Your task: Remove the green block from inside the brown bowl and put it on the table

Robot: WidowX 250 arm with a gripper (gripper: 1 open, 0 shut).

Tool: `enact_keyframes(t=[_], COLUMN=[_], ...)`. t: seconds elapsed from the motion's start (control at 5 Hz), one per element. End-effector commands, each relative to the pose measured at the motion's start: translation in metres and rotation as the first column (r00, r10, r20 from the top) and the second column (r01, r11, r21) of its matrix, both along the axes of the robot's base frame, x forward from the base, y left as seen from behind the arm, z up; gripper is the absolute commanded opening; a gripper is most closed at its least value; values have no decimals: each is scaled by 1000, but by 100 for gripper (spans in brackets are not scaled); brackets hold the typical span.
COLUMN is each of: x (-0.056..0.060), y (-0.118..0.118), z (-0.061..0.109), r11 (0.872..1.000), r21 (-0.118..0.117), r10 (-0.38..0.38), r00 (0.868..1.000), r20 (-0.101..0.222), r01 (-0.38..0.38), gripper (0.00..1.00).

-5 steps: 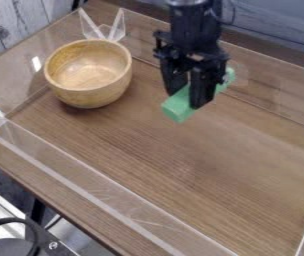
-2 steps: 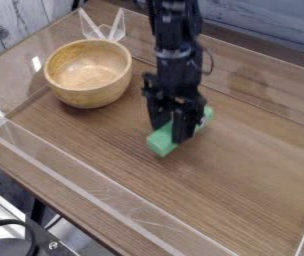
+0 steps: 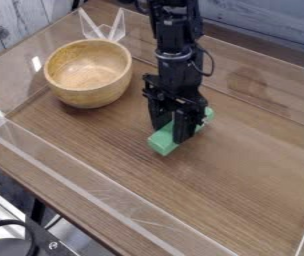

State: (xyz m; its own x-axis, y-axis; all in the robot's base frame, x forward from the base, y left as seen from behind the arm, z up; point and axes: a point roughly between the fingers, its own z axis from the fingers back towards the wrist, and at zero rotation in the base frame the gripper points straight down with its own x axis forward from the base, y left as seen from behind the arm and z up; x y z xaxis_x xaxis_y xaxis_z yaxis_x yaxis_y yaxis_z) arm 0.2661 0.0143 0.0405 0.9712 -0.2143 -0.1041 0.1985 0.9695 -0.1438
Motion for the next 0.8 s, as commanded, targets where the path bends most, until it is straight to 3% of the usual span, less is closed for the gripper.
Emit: enact_keyframes(t=[0.0,0.4,0.6], x=[14,16,16], y=[1,1,2], z=[11,12,18], r11=[1000,1000,1000], r21=[8,8,1], r10=[-1,-2,3], r00=[998,998,998], r20=[58,61,65], r01=[1,1,-3], gripper=[0,0,100])
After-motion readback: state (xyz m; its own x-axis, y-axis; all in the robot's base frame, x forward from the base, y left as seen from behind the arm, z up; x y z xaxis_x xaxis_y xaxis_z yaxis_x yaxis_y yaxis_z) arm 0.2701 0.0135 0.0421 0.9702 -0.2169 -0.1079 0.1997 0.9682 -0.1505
